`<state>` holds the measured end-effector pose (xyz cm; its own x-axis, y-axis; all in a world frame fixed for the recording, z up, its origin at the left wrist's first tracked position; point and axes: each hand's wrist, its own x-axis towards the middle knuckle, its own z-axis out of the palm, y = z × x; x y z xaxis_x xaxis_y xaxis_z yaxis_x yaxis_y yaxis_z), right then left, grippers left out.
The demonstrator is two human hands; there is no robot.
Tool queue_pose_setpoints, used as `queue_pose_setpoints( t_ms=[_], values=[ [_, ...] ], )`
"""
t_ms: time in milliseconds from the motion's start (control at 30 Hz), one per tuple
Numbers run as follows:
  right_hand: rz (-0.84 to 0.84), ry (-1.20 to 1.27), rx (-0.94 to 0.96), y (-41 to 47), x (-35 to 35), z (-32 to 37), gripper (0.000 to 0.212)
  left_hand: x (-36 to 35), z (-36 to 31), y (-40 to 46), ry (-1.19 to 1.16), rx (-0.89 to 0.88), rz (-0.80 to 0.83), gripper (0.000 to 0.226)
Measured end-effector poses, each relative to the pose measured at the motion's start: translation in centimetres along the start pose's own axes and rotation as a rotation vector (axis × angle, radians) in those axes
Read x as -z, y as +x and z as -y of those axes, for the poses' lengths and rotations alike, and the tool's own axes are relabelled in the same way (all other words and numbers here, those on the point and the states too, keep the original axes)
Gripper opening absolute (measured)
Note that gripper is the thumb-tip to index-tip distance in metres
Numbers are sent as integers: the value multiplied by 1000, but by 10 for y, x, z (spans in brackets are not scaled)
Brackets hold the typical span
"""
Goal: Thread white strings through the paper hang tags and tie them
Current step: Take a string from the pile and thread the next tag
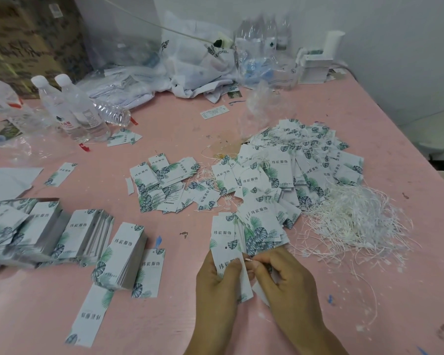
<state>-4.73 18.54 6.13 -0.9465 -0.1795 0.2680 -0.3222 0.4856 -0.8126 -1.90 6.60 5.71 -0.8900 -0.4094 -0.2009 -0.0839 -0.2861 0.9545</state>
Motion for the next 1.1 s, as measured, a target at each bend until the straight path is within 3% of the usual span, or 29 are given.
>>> queue_pose_setpoints(
  t_ms=[167,500,867,1000,1100],
  values=[
    [-24,10,-21,0,-5,-2,20,2,2,1,167,-90,12,26],
    [-44,0,-46,13,-9,5,26,2,8,-2,303,-97,117,28],
    [-33,-69,-43,16,-11,7,20,1,5,-6,401,-151,233,21],
    [-17,-59,-69,15,-9,4,25,5,0,-5,392,-163,233,30],
    [3,12,-88,15,-6,1,26,10,0,-1,143,38,297,35]
  ],
)
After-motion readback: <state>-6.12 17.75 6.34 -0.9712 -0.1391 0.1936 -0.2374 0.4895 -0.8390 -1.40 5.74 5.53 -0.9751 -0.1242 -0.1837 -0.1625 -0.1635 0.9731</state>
